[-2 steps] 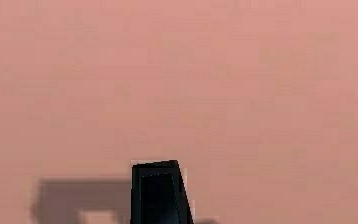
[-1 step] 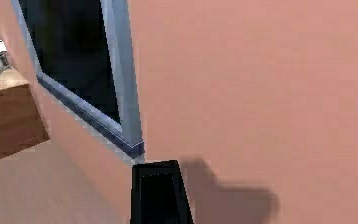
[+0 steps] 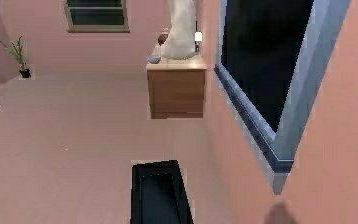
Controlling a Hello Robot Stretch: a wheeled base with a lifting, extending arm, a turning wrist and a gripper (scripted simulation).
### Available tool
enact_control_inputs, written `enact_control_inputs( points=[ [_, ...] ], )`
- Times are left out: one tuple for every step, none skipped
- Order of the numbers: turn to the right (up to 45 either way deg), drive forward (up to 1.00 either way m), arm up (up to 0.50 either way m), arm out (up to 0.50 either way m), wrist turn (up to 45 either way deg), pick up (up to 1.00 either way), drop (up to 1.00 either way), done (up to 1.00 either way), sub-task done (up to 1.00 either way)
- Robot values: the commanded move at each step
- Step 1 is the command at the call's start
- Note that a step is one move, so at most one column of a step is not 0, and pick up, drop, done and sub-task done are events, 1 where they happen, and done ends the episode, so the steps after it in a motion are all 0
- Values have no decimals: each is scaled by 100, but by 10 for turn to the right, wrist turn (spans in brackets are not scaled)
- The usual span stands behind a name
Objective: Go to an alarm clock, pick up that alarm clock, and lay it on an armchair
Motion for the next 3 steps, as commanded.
enact_control_inputs(
  points=[
    [-450,0,0,0,0,0,0,0,0],
    [-390,0,0,0,0,0,0,0,0],
    [450,0,0,0,0,0,0,0,0]
  ],
)
